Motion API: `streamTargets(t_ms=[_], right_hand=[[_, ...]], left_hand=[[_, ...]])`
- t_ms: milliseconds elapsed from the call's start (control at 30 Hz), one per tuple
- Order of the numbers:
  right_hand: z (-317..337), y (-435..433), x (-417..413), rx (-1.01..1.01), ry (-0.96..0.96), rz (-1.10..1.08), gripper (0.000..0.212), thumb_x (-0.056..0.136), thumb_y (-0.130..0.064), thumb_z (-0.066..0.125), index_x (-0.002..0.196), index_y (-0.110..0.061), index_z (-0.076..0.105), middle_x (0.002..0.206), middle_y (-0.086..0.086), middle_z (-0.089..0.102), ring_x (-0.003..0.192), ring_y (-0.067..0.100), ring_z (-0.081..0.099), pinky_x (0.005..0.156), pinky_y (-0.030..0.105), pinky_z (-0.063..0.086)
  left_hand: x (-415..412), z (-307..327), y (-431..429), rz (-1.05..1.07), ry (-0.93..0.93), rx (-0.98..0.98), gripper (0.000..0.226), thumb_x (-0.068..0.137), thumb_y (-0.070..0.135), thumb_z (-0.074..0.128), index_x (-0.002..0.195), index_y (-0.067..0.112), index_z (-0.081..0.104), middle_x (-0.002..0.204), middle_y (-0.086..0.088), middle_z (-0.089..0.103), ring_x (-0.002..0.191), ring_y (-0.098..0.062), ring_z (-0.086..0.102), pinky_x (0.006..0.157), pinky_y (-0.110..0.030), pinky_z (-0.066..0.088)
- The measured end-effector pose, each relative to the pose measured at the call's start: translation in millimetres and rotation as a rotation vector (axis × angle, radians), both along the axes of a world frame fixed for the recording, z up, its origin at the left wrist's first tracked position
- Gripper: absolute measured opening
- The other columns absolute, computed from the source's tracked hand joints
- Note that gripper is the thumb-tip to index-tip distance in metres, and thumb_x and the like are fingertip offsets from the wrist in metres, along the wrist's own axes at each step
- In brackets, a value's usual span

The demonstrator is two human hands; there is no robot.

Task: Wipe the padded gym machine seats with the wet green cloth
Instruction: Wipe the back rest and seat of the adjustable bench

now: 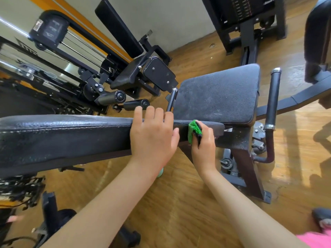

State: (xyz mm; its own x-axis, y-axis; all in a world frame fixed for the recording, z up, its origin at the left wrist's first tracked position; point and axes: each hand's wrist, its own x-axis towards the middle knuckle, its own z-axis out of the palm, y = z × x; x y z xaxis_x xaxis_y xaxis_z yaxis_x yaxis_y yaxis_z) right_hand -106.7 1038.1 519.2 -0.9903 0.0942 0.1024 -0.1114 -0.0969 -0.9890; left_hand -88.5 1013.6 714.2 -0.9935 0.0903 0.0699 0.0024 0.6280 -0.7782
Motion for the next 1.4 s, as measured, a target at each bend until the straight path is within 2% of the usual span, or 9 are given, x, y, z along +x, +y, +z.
streamTargets(t_ms=[167, 367, 500, 667, 767, 1000, 1133, 1267, 1400], right_hand=[[-37, -4, -17, 0.061, -0.249, -0.031, 0.039, 0.094, -0.004, 0.052, 0.132, -0.013, 0.052, 0.105, 0.009, 0.050, 0.099, 0.026, 0.051, 0.084, 0.033, 0.041], [-67, 2, -38, 0.132, -0.462, 0.042, 0.037, 0.097, -0.008, 0.046, 0.134, -0.012, 0.048, 0.111, 0.020, 0.051, 0.107, 0.036, 0.049, 0.091, 0.042, 0.040], [-39, 1, -22, -0.008, -0.444, 0.017, 0.039, 0.095, -0.005, 0.049, 0.133, -0.015, 0.050, 0.109, 0.008, 0.048, 0.107, 0.027, 0.051, 0.087, 0.029, 0.037], [4, -2, 10, -0.133, -0.158, 0.035, 0.047, 0.088, 0.004, 0.052, 0.132, -0.013, 0.053, 0.111, 0.002, 0.050, 0.103, 0.008, 0.048, 0.091, 0.008, 0.033], [-7, -6, 4, -0.081, -0.084, -0.005, 0.049, 0.085, 0.002, 0.050, 0.132, -0.012, 0.053, 0.110, 0.005, 0.052, 0.102, 0.013, 0.049, 0.092, 0.015, 0.038], [-84, -7, -41, 0.023, -0.517, -0.029, 0.045, 0.091, 0.000, 0.047, 0.132, -0.019, 0.054, 0.105, 0.010, 0.046, 0.105, 0.032, 0.048, 0.090, 0.034, 0.037], [-115, 4, -66, 0.046, -0.668, 0.032, 0.048, 0.092, 0.000, 0.043, 0.134, -0.021, 0.053, 0.122, 0.019, 0.049, 0.115, 0.035, 0.047, 0.092, 0.027, 0.031], [-119, 11, -71, 0.040, -0.687, 0.045, 0.049, 0.090, 0.002, 0.045, 0.135, -0.018, 0.054, 0.127, 0.019, 0.052, 0.118, 0.033, 0.048, 0.097, 0.027, 0.032], [-98, 6, -43, 0.002, -0.545, 0.054, 0.048, 0.092, 0.001, 0.048, 0.136, -0.017, 0.052, 0.119, 0.008, 0.051, 0.105, 0.016, 0.047, 0.085, 0.014, 0.028]], left_hand=[[-12, -27, -5, -0.048, -0.059, -0.056, 0.032, 0.084, 0.044, 0.059, 0.092, 0.013, 0.060, 0.084, -0.007, 0.060, 0.084, -0.027, 0.055, 0.089, -0.044, 0.044], [-15, -32, -10, -0.001, -0.073, -0.139, 0.043, 0.091, 0.050, 0.043, 0.108, 0.013, 0.058, 0.090, -0.006, 0.061, 0.089, -0.026, 0.055, 0.089, -0.043, 0.041], [-15, -32, -9, 0.019, -0.092, -0.195, 0.039, 0.091, 0.049, 0.044, 0.098, 0.015, 0.059, 0.087, -0.005, 0.060, 0.087, -0.025, 0.054, 0.089, -0.042, 0.040], [-16, -34, -10, 0.015, -0.098, -0.219, 0.038, 0.092, 0.047, 0.040, 0.095, 0.014, 0.059, 0.087, -0.006, 0.059, 0.088, -0.026, 0.053, 0.090, -0.043, 0.038], [-14, -34, -10, 0.021, -0.100, -0.233, 0.040, 0.093, 0.047, 0.038, 0.099, 0.013, 0.058, 0.090, -0.006, 0.060, 0.090, -0.026, 0.054, 0.091, -0.043, 0.038], [-15, -35, -9, 0.057, -0.114, -0.245, 0.044, 0.094, 0.048, 0.034, 0.103, 0.012, 0.058, 0.094, -0.007, 0.063, 0.095, -0.026, 0.057, 0.092, -0.042, 0.040], [-14, -35, -8, 0.065, -0.104, -0.233, 0.044, 0.094, 0.048, 0.035, 0.110, 0.012, 0.056, 0.096, -0.007, 0.064, 0.098, -0.026, 0.057, 0.093, -0.042, 0.040], [-14, -36, -8, 0.077, -0.099, -0.230, 0.042, 0.094, 0.046, 0.036, 0.106, 0.012, 0.056, 0.094, -0.007, 0.062, 0.095, -0.027, 0.056, 0.093, -0.043, 0.038], [-15, -37, -8, 0.090, -0.096, -0.219, 0.041, 0.094, 0.045, 0.037, 0.106, 0.011, 0.056, 0.093, -0.007, 0.061, 0.095, -0.028, 0.055, 0.094, -0.043, 0.036]])
